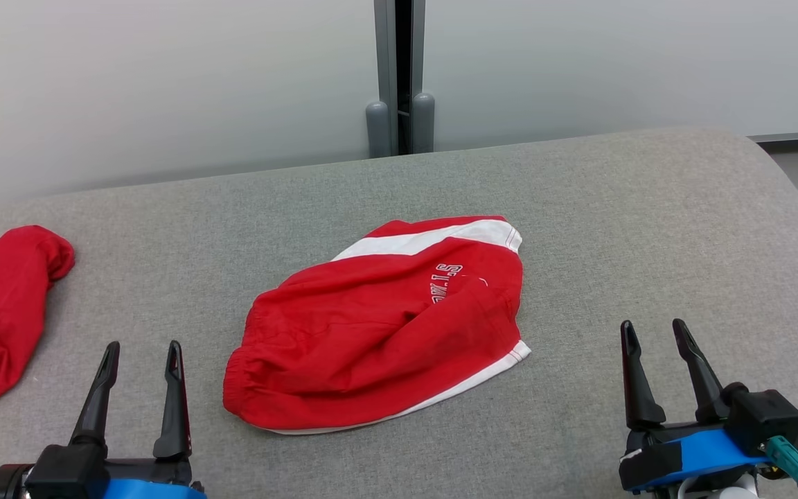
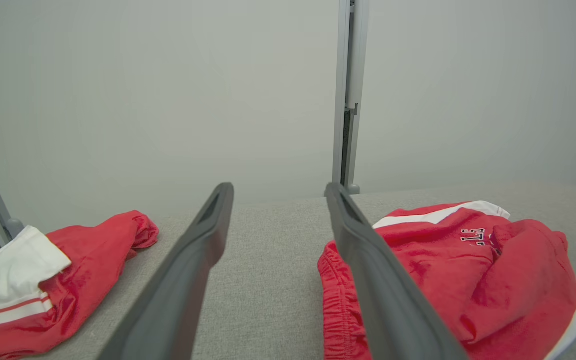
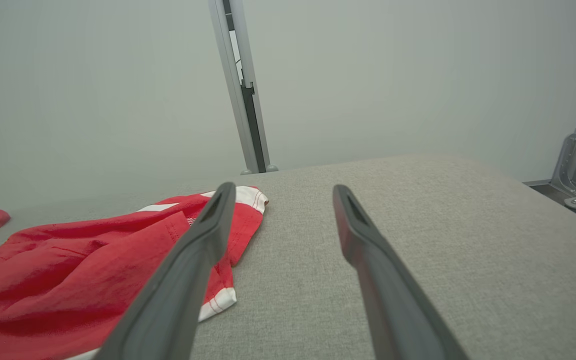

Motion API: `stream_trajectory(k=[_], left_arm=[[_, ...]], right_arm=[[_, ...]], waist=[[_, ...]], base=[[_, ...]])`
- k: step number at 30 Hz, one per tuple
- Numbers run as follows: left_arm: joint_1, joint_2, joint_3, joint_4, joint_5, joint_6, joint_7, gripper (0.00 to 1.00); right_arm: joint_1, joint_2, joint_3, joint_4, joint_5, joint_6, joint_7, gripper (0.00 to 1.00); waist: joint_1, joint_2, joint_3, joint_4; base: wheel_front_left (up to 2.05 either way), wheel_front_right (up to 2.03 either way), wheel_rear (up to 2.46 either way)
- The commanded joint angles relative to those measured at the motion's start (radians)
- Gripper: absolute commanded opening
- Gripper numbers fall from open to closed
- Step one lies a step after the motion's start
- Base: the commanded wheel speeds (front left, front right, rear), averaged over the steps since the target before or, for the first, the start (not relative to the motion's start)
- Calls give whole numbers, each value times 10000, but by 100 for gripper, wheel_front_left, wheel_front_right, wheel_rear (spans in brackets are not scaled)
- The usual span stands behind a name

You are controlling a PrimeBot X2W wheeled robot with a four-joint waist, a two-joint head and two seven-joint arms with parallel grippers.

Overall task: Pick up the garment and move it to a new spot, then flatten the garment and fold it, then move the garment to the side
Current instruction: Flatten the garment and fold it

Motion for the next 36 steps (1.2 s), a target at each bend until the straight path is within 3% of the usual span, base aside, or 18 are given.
stream_trajectory(k=[1, 11, 19, 36], left_arm=[[134, 12, 39, 4, 91, -1, -30, 100], [-128, -20, 22, 289, 188, -111, -30, 100], [-456, -47, -295, 375, 130, -186, -30, 100], [-1186, -61, -1165, 578, -366, 34, -30, 100]], right_arm=[[141, 1, -44, 17, -91, -3, -6, 100], [-8, -39, 219, 166, -177, -3, -6, 100], [-1161, -463, 1439, 765, -387, -3, -6, 100], [-3246, -809, 1336, 6110, -1099, -3, -5, 100]], waist=[[1, 0, -32, 14], [1, 0, -8, 179], [1, 0, 346, 597], [1, 0, 1200, 1753]], base=[[0, 0, 0], [0, 0, 0], [0, 0, 0], [0, 0, 0]])
